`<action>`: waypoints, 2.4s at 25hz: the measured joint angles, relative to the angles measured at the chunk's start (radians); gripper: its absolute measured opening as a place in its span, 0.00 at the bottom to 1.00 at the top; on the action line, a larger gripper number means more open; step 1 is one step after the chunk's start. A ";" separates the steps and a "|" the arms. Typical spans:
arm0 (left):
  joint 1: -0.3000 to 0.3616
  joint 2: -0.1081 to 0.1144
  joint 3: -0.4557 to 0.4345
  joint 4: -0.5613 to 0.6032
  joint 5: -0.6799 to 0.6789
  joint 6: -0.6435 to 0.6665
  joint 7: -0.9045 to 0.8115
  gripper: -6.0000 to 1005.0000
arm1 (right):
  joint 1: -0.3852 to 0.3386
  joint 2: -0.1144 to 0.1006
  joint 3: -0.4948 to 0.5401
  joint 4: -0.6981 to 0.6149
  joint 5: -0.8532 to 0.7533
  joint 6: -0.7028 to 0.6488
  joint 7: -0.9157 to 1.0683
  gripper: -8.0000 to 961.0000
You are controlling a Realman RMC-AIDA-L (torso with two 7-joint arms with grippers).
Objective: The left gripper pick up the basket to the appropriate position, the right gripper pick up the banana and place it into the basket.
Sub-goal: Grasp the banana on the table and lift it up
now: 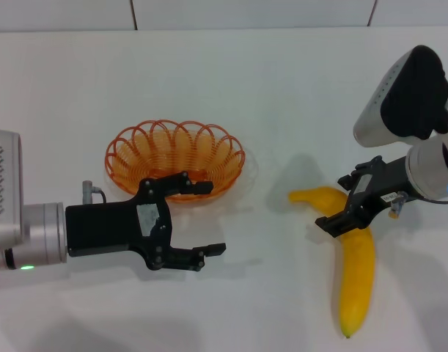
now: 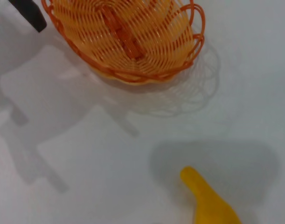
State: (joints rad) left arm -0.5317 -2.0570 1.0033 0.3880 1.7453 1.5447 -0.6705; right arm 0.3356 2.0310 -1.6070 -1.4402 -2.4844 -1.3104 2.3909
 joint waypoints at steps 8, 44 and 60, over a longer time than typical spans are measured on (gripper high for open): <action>-0.001 0.000 0.000 0.000 -0.003 0.000 -0.001 0.89 | 0.013 -0.001 0.005 0.021 -0.001 0.007 -0.001 0.89; 0.001 0.002 0.000 0.000 -0.026 0.000 -0.001 0.89 | 0.023 -0.002 0.008 0.047 -0.015 0.011 -0.001 0.89; 0.001 0.002 0.000 0.000 -0.026 0.000 -0.001 0.89 | 0.037 -0.002 0.009 0.060 -0.016 0.002 0.010 0.84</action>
State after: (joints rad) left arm -0.5307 -2.0551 1.0032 0.3881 1.7195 1.5447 -0.6718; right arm 0.3728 2.0293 -1.5976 -1.3797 -2.5003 -1.3086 2.4005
